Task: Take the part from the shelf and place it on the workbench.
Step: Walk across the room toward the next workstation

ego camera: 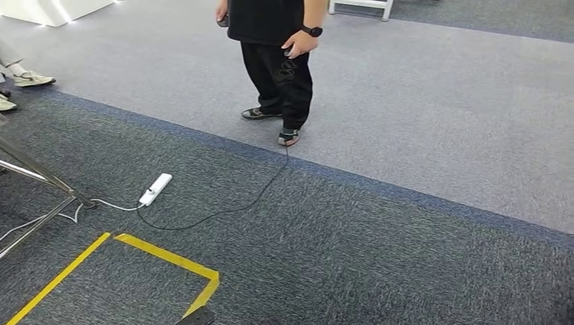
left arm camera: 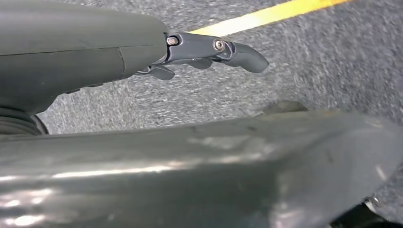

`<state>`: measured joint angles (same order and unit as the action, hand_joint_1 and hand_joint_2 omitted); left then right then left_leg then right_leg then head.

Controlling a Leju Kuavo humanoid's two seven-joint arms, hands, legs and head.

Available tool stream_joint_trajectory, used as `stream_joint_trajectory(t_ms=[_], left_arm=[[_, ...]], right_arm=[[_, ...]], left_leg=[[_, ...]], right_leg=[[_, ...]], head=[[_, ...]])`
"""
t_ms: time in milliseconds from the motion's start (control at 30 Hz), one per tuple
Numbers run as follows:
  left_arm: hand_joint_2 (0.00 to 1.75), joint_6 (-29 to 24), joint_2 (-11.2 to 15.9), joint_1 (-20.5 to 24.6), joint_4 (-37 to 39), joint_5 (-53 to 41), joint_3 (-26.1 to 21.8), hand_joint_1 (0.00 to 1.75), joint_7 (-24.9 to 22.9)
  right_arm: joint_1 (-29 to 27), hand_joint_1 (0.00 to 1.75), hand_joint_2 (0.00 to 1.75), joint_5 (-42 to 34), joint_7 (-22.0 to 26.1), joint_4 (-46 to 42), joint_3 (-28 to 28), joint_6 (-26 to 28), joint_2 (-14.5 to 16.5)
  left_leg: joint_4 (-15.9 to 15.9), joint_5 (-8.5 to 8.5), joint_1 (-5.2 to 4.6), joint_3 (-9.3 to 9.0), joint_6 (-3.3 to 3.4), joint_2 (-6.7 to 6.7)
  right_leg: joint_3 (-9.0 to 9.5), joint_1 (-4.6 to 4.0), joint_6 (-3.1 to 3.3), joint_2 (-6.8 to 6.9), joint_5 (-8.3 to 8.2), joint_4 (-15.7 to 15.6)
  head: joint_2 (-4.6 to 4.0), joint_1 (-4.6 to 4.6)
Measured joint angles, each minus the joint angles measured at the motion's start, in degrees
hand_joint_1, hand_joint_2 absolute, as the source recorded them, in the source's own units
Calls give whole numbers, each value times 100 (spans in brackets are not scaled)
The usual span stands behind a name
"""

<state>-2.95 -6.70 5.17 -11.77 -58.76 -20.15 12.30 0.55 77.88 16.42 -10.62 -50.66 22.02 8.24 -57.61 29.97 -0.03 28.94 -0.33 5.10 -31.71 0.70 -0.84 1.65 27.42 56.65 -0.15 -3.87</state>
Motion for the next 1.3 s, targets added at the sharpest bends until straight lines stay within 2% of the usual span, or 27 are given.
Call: stream_joint_trajectory(t_ms=[33, 100, 133, 167, 200, 233, 300, 333, 400, 433, 467, 533, 600, 633, 667, 700, 733, 767, 833, 900, 967, 1033, 1100, 1167, 1200, 1233, 1300], left_arm=[[0, 1, 0, 4, -1, -2, 1, 0, 0], [0, 9, 1, -9, -1, -5, 2, 0, -3], [0, 15, 2, -23, 0, -9, 2, 0, -7], [0, 19, 2, -34, 0, -14, 2, 0, -13], [0, 21, 2, -40, 1, -21, 2, 0, -19], [0, 22, 2, -39, 1, -30, 3, 0, -22], [0, 22, 7, -29, 1, -45, 4, 0, -26], [0, 22, 9, -22, 1, -51, 4, 0, -27], [0, 21, 8, -6, 1, -57, 7, 0, -32], [0, 20, 4, 1, 1, -58, 9, 0, -36], [0, 19, 1, 8, 0, -58, 11, 0, -39], [0, 16, -7, 10, -1, -58, 17, 0, -40], [0, 16, -11, -10, -1, -58, 19, 0, -40], [0, 17, -10, -24, -1, -58, 19, 0, -40], [0, 19, -10, -34, -1, -58, 19, 0, -40], [0, 21, -10, -37, -1, -58, 20, 0, -38], [0, 22, -11, -34, -1, -58, 21, 0, -34], [0, 23, -13, -29, -1, -58, 22, 0, -31], [0, 24, -14, -22, -1, -58, 26, 0, -24], [0, 24, -11, -16, -1, -59, 28, 0, -20], [0, 24, -11, -5, -1, -66, 32, 0, -7], [0, 22, -14, 6, -1, -73, 37, 0, 14], [0, 22, -14, -6, -1, -75, 39, 0, 27], [0, 22, -14, -37, -1, -77, 39, 0, 29], [0, 22, -14, -48, -1, -77, 39, 0, 29], [0, 22, -13, -52, -1, -78, 39, 0, 29], [0, 22, -8, -49, -1, -78, 39, 0, 29]], right_arm=[[5, 0, 0, 1, -3, 0, -1, 1, -1], [24, 0, 0, 2, -7, -1, -1, 2, -2], [29, 0, 0, 2, -7, -1, -2, 2, -2], [26, 0, 0, 2, -8, -2, -5, 2, -2], [20, 0, 0, 1, -9, -2, -10, 2, -2], [13, 0, 0, 1, -10, -2, -17, 1, -2], [10, 0, 0, -1, -11, -2, -27, -1, 0], [15, 0, 0, -1, -11, -2, -30, -1, 1], [18, 0, 0, -1, -11, -2, -36, -1, 3], [9, 0, 0, -2, -11, -2, -38, -2, 3], [-10, 0, 0, -2, -12, -2, -40, -2, 3], [-29, 0, 0, -4, -13, -1, -43, -3, 4], [-8, 0, 0, -3, -12, 0, -44, -5, 5], [3, 0, 0, -3, -14, 0, -44, -7, 6], [4, 0, 0, -3, -18, 0, -44, -8, 5], [-6, 0, 0, -6, -23, 0, -46, -9, 5], [-18, 0, 0, -7, -28, 0, -49, -9, 4], [-29, 0, 0, -8, -31, 0, -51, -10, 3], [-21, 0, 0, -6, -31, 0, -55, -9, 3], [-2, 0, 0, -5, -30, 0, -57, -9, 4], [-8, 0, 0, -6, -31, 0, -68, -9, 5], [-17, 0, 0, -7, -30, 0, -78, -8, 5], [0, 0, 0, -8, -29, -1, -80, -8, 5], [16, 0, 0, -8, -29, -2, -83, -8, 4], [14, 0, 0, -8, -29, -2, -84, -8, 4], [7, 0, 0, -7, -29, -2, -86, -8, 4], [-3, 0, 0, -7, -29, -2, -87, -8, 8]], left_leg=[[-218, 153, 13, 82, -24, -154], [-998, 559, 29, 416, -39, -410], [-1384, 701, 30, 596, -34, -446], [-1606, 730, 28, 708, -23, -457], [-1597, 635, 27, 721, -5, -466], [-1353, 434, 25, 628, 19, -494], [-555, -4, 26, 301, 78, -724], [-232, -125, 30, 177, 96, -857], [11, -156, 21, 101, 109, -995], [42, -166, 15, 99, 117, -943], [66, -187, 15, 91, 140, -875], [135, -228, 27, 71, 198, -725], [159, -238, 15, 68, 229, -543], [157, -235, 6, 72, 233, -439], [155, -231, 0, 74, 234, -344], [154, -226, -1, 74, 231, -258], [152, -219, 1, 69, 223, -181], [148, -210, 3, 60, 208, -113], [127, -173, -18, 44, 153, 9], [113, -145, -43, 22, 90, 113], [113, -125, -32, -10, 27, 181], [-71, 32, -3, 38, -39, -25], [-735, 408, 21, 320, -73, -350], [-1513, 707, 26, 689, -71, -455], [-1671, 696, 26, 782, -61, -463], [-1574, 551, 25, 766, -42, -475], [-822, 68, 23, 478, 16, -628]], right_leg=[[18, 13, 33, -60, -19, -14], [0, 9, 72, -199, -40, -17], [-5, -1, 79, -282, -45, -15], [-7, -13, 84, -366, -48, -12], [-6, -23, 85, -451, -49, -8], [0, -30, 85, -535, -50, -2], [1, -37, 71, -691, -53, 16], [-21, -33, 51, -764, -60, 31], [-90, -8, -18, -899, -90, 41], [-137, 7, -61, -967, -110, 33], [-170, 16, -92, -941, -107, 46], [-317, 0, -135, -651, 56, 283], [-651, -5, -172, -301, 443, 980], [-847, 2, -197, -230, 627, 1389], [-969, 10, -217, -205, 713, 1661], [-979, 14, -231, -190, 686, 1720], [-863, 17, -239, -162, 559, 1539], [-638, 19, -242, -94, 371, 1155], [-169, 3, -201, 147, 101, 341], [8, -19, -120, 241, 42, 39], [-9, -17, -41, 118, 19, 34], [-2, -1, 30, 6, -12, 10], [7, -1, 89, -129, -39, 2], [-3, -22, 117, -298, -48, 8], [-1, -34, 122, -386, -49, 11], [5, -43, 122, -472, -49, 15], [16, -51, 119, -634, -50, 24]], head=[[0, -10], [0, -26], [0, -25], [0, -24], [0, -24], [0, -23], [0, -21], [0, -20], [0, -14], [0, -14], [0, -12], [0, 8], [0, 27], [0, 32], [0, 30], [0, 32], [0, 33], [0, 33], [0, 27], [0, 13], [0, 4], [0, -15], [0, -37], [0, -39], [0, -39], [0, -38], [0, -37]])
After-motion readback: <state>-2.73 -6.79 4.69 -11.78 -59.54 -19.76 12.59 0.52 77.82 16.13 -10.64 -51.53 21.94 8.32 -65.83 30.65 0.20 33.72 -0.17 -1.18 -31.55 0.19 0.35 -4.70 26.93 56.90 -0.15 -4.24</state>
